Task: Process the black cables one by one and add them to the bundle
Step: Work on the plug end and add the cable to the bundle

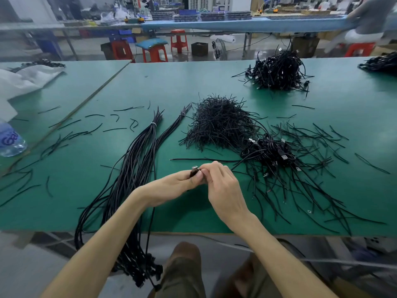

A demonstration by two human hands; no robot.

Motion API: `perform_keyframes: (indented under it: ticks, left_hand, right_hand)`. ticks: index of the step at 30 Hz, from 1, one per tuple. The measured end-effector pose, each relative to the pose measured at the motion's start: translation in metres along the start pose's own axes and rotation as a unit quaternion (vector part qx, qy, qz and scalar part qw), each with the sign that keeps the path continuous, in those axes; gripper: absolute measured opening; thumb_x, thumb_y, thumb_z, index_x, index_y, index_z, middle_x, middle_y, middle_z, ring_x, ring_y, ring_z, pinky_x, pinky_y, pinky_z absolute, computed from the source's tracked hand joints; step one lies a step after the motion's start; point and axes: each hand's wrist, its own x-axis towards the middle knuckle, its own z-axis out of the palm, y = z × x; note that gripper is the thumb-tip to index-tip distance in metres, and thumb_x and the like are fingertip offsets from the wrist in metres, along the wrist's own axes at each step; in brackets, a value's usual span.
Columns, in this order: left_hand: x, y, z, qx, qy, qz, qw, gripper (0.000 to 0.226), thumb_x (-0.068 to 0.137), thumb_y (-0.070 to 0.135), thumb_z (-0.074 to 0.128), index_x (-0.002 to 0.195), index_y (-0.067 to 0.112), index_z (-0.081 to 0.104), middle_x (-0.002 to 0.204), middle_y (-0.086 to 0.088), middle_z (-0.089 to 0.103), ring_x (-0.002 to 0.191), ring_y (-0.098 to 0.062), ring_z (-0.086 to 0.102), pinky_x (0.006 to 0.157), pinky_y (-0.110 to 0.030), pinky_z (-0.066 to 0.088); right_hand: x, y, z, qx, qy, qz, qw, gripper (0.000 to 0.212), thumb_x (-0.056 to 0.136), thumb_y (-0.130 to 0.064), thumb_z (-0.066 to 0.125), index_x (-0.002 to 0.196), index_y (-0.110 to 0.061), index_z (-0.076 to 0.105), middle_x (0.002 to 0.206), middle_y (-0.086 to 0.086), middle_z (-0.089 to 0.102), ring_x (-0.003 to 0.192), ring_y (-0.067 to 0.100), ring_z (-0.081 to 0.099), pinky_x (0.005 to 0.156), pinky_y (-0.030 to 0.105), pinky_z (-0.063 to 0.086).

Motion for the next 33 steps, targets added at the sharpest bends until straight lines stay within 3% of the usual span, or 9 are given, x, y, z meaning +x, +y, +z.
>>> perform_keyframes:
  ticks: [7,13,15,18,20,23,26,29,33]
  left_hand:
    - [0.009,-0.011,0.010,-0.208,0.024,0.056,0.976,0.057,0.111,0.043,0.023,0.158,0.014,0.032,0.162,0.003,0.039,0.150,-0.013,0.035,0.123,-0.032,0.028]
    - [0.021,-0.002,-0.001,-0.371,0.130,0.107,0.913,0.062,0.109,0.045,0.024,0.150,0.003,0.043,0.153,-0.009,0.051,0.143,-0.021,0.047,0.113,-0.031,0.043]
    - [0.023,0.003,-0.004,-0.427,0.136,0.093,0.889,0.059,0.105,0.045,0.034,0.138,0.002,0.058,0.141,-0.012,0.062,0.131,-0.023,0.059,0.102,-0.031,0.052]
    - [0.024,0.010,-0.007,-0.464,0.141,0.092,0.870,0.052,0.103,0.043,0.044,0.118,0.003,0.072,0.109,-0.008,0.072,0.100,-0.023,0.071,0.093,-0.035,0.057]
    - [0.023,0.015,-0.008,-0.467,0.135,0.100,0.868,0.046,0.104,0.042,0.045,0.114,0.004,0.068,0.092,-0.002,0.065,0.081,-0.018,0.066,0.091,-0.034,0.057]
    - [0.018,0.023,-0.010,-0.469,0.116,0.106,0.869,0.037,0.107,0.044,0.042,0.096,0.015,0.062,0.072,0.008,0.042,0.057,-0.009,0.040,0.066,-0.024,0.050]
    - [0.007,0.029,-0.016,-0.358,0.078,0.103,0.925,0.039,0.107,0.046,0.040,0.082,0.021,0.058,0.066,0.009,0.030,0.055,-0.010,0.026,0.053,-0.020,0.031]
    - [-0.004,0.038,-0.022,0.024,-0.013,0.053,0.998,0.041,0.108,0.041,0.041,0.076,0.021,0.056,0.063,0.008,0.040,0.057,-0.011,0.032,0.056,-0.017,0.034]
    - [-0.007,0.045,-0.018,0.363,-0.145,-0.083,0.917,0.046,0.108,0.043,0.042,0.071,0.020,0.057,0.057,0.013,0.052,0.051,-0.005,0.043,0.056,-0.013,0.038]
  right_hand:
    - [-0.002,-0.002,-0.002,-0.011,-0.045,-0.051,0.998,0.027,0.103,-0.008,0.046,0.117,0.003,0.067,0.094,0.009,0.069,0.083,0.019,0.061,0.080,0.032,0.051]
    - [-0.001,-0.001,0.003,-0.037,-0.062,-0.064,0.995,0.023,0.102,-0.010,0.056,0.118,0.002,0.068,0.101,0.009,0.073,0.085,0.023,0.067,0.079,0.034,0.053]
    - [0.000,-0.002,0.005,-0.037,-0.048,-0.055,0.997,0.019,0.101,-0.011,0.059,0.111,0.002,0.069,0.099,0.009,0.074,0.082,0.023,0.068,0.077,0.034,0.053]
    - [0.001,-0.003,0.003,-0.056,-0.032,-0.035,0.997,0.018,0.101,-0.018,0.055,0.092,-0.005,0.064,0.069,0.002,0.066,0.058,0.018,0.057,0.059,0.028,0.044]
    - [0.002,-0.003,0.002,-0.076,-0.049,-0.022,0.996,0.021,0.100,-0.018,0.060,0.082,-0.007,0.060,0.058,-0.001,0.058,0.049,0.018,0.051,0.051,0.027,0.036]
    - [0.003,-0.003,0.002,-0.097,-0.070,-0.022,0.993,0.031,0.100,-0.021,0.063,0.073,-0.009,0.054,0.052,-0.001,0.052,0.042,0.020,0.040,0.050,0.026,0.027]
    - [0.004,-0.003,0.000,-0.086,-0.106,-0.005,0.991,0.041,0.104,-0.033,0.048,0.071,-0.010,0.052,0.055,0.000,0.053,0.045,0.021,0.039,0.050,0.028,0.029]
    - [0.003,0.002,0.002,-0.080,-0.226,0.033,0.970,0.039,0.106,-0.038,0.045,0.084,-0.009,0.061,0.075,0.004,0.067,0.064,0.031,0.057,0.059,0.038,0.041]
    - [0.004,0.006,0.002,-0.089,-0.268,0.057,0.958,0.022,0.099,-0.021,0.047,0.083,-0.008,0.053,0.074,0.007,0.060,0.073,0.036,0.054,0.063,0.041,0.035]
